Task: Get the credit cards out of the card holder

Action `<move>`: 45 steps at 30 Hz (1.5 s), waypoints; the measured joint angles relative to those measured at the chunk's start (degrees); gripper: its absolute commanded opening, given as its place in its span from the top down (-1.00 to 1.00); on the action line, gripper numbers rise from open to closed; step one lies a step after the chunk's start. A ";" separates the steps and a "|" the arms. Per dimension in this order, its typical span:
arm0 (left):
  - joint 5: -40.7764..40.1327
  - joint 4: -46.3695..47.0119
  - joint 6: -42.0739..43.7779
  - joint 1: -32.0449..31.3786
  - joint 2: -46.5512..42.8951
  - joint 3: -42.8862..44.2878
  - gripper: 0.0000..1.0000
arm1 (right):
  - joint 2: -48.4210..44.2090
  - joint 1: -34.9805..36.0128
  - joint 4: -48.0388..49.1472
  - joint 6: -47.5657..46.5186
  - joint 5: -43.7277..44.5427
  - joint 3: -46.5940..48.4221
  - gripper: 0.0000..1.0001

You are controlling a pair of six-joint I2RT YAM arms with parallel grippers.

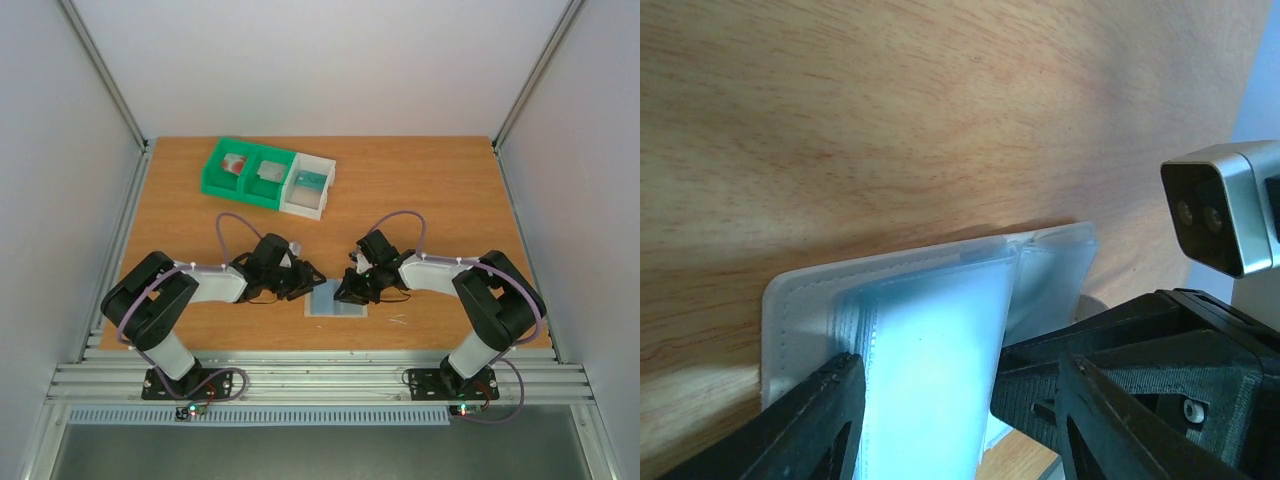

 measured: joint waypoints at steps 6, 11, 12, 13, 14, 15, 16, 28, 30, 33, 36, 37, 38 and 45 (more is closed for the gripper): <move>-0.02 2.97 -1.70 -0.04 -0.70 -2.05 -0.08 | 0.61 -0.09 0.59 0.02 -0.17 0.00 0.74; -0.26 4.11 -3.10 -0.13 -1.84 -3.74 -0.08 | 1.09 -0.09 1.36 0.02 -0.79 0.02 0.74; -0.26 4.07 -3.08 -0.13 -1.84 -3.74 -0.08 | 1.09 -0.09 1.38 0.02 -0.83 0.02 0.74; -0.26 4.04 -3.06 -0.13 -1.84 -3.74 -0.08 | 1.09 -0.09 1.38 0.02 -0.83 0.02 0.74; -0.26 4.04 -3.04 -0.13 -1.84 -3.72 -0.08 | 1.09 -0.09 1.36 0.02 -0.83 0.02 0.74; -0.26 4.02 -3.02 -0.13 -1.84 -3.72 -0.08 | 1.09 -0.09 1.36 0.02 -0.83 0.02 0.74; -0.28 3.98 -2.95 -0.15 -1.84 -3.67 -0.08 | 1.09 -0.09 1.36 0.02 -0.81 0.02 0.74; 0.92 7.98 -5.38 -1.27 1.01 -2.86 -0.06 | 1.20 -0.11 1.38 0.52 -0.81 0.02 0.78; 1.11 8.83 -6.32 -2.32 2.14 -2.01 -0.05 | 1.22 -0.15 1.38 0.70 -0.85 0.02 0.79; 1.29 10.01 -7.63 -3.34 3.10 -1.09 -0.05 | 1.22 -0.15 1.38 0.79 -0.85 0.02 0.80; 1.38 10.19 -8.33 -3.54 2.93 -0.50 -0.05 | 1.14 -0.15 1.40 0.98 -0.70 -0.09 0.82; 1.36 10.01 -8.33 -3.56 2.75 -0.22 -0.05 | 1.01 -0.15 1.57 1.20 -0.57 -0.26 0.82; 1.31 9.70 -8.26 -3.56 2.34 0.02 -0.04 | 0.87 -0.15 1.79 1.33 -0.48 -0.44 0.82; -0.76 1.64 -5.38 -3.69 -4.96 1.73 -0.06 | -2.25 0.13 -0.63 1.49 3.21 -1.11 0.69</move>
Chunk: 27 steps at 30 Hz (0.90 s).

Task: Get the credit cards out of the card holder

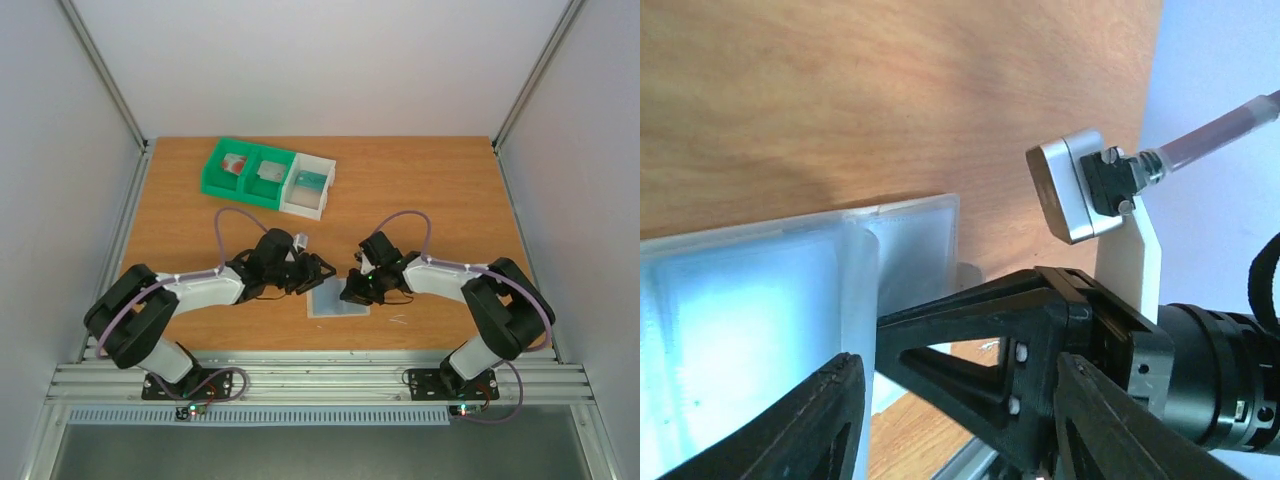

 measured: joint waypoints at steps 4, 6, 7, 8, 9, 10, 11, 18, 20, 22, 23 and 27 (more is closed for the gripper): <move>-3.56 -8.70 3.85 0.02 -4.15 2.56 -0.08 | -4.15 -0.07 -5.07 -1.25 3.52 0.09 0.54; -5.79 -13.33 6.23 0.04 -5.92 3.48 -0.09 | -6.47 -0.04 -7.67 -2.45 5.29 0.22 0.46; -6.51 -15.19 7.23 0.09 -6.51 3.72 -0.09 | -8.26 -0.04 -10.08 -3.39 6.86 0.63 0.43; -7.39 -17.00 8.17 0.11 -7.10 3.82 -0.10 | -8.26 -0.04 -10.08 -3.39 6.86 0.63 0.41; -8.02 -18.75 9.16 0.15 -7.61 3.87 -0.11 | -9.14 -0.04 -11.67 -4.20 8.02 1.14 0.38; -8.72 -20.57 10.16 0.22 -8.17 3.87 -0.13 | -9.94 -0.04 -13.14 -4.87 9.07 1.62 0.33; -9.18 -22.32 11.19 0.26 -8.76 3.87 -0.15 | -10.67 -0.04 -14.47 -5.31 9.94 2.08 0.26; -14.99 -35.74 19.06 0.35 -18.05 7.08 -0.99 | -21.77 -0.07 -24.20 -8.94 16.44 5.40 -0.64; -17.29 -39.15 21.27 0.35 -21.79 9.44 -0.99 | -25.18 -0.07 -27.06 -8.96 18.40 7.08 -0.96; -20.20 -42.69 23.56 0.35 -25.92 12.31 -0.99 | -28.33 -0.09 -30.29 -9.75 20.52 9.84 -0.97; -21.35 -43.93 24.50 0.35 -27.54 13.40 -0.99 | -29.49 -0.09 -31.74 -10.10 21.20 11.13 -0.97; -25.24 -48.94 29.14 0.35 -34.12 17.53 -0.99 | -33.27 -0.11 -37.90 -10.82 24.41 18.12 -0.97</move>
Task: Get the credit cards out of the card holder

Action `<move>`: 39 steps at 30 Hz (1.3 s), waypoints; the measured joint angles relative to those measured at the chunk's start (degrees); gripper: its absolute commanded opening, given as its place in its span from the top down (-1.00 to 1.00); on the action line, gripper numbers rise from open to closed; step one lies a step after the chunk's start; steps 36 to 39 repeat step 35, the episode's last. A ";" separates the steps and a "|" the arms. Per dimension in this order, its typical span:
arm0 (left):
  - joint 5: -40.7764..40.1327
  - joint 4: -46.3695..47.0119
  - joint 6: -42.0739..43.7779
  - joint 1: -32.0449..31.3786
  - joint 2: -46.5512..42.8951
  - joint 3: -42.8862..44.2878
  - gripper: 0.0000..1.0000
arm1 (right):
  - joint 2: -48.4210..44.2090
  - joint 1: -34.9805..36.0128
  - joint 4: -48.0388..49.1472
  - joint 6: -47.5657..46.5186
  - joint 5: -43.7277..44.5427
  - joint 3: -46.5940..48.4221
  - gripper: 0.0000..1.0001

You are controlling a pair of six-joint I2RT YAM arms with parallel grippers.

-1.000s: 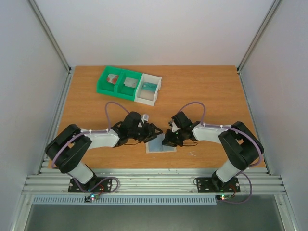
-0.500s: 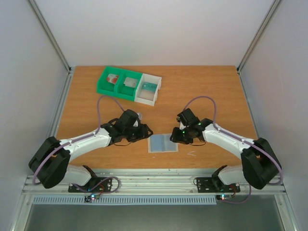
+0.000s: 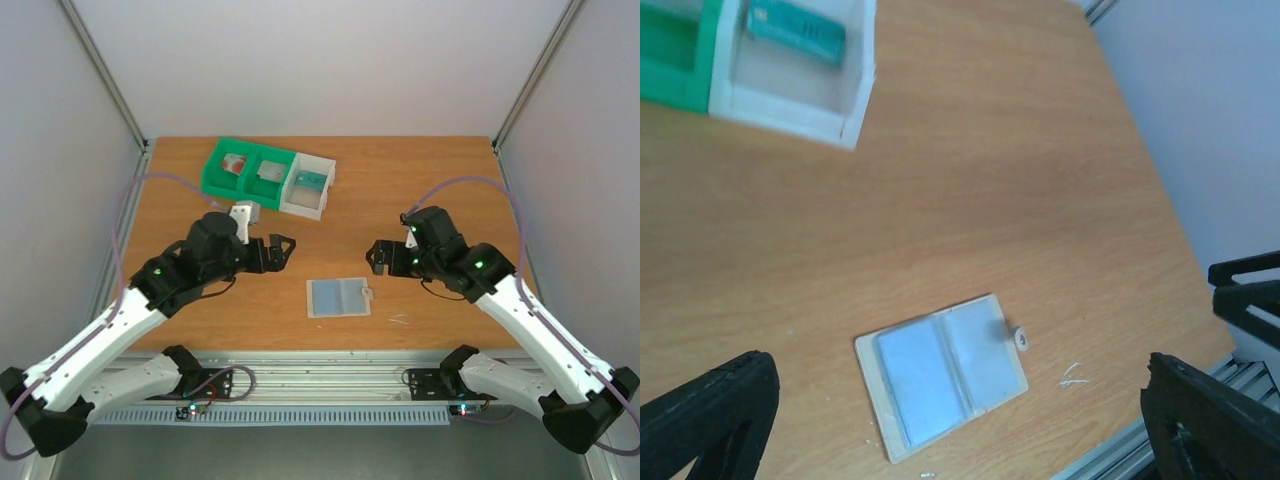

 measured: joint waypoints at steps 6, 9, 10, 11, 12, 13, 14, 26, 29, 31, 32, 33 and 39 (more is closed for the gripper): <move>-2.36 -7.85 5.14 0.00 -5.22 7.82 -0.99 | -3.61 0.00 -6.84 -0.22 3.82 7.93 -0.97; -2.54 -9.86 5.77 0.00 -6.82 10.32 -0.99 | -4.98 0.00 -9.81 -0.39 6.03 10.99 -0.97; -2.51 -10.14 5.77 0.00 -7.56 10.47 -0.99 | -5.44 0.00 -10.38 -0.42 6.69 11.76 -0.97; -2.51 -10.51 5.75 0.00 -8.20 10.43 -0.99 | -5.95 0.00 -10.95 -0.44 7.17 12.33 -0.97; -2.51 -10.67 5.75 0.00 -8.90 10.19 -0.99 | -6.54 0.00 -11.43 -0.46 7.61 12.61 -0.97; -2.54 -10.62 5.70 0.00 -9.49 9.68 -0.99 | -6.99 0.00 -11.89 -0.44 8.00 12.74 -0.97; -2.54 -10.60 5.62 0.00 -9.97 9.05 -0.99 | -7.34 0.00 -12.24 -0.44 8.22 12.79 -0.97; -3.02 -9.16 3.87 0.00 -17.84 -2.08 -0.99 | -10.69 0.00 -12.70 2.45 9.01 7.93 -0.97; -3.13 -8.70 3.63 0.00 -18.43 -2.47 -0.99 | -10.69 0.00 -12.61 3.13 8.87 7.21 -0.97; -3.28 -8.24 3.56 0.00 -18.62 -2.56 -0.99 | -10.58 0.00 -12.57 3.43 8.81 7.13 -0.97; -3.41 -8.07 3.56 0.00 -18.71 -2.67 -0.99 | -10.56 0.00 -12.52 3.54 8.79 7.13 -0.97; -3.54 -7.93 3.54 0.00 -18.88 -2.73 -0.98 | -10.56 0.00 -12.52 3.58 8.79 7.13 -0.97; -3.87 -7.58 3.45 0.00 -19.32 -2.99 -0.99 | -10.56 0.00 -12.50 3.69 8.79 7.13 -0.97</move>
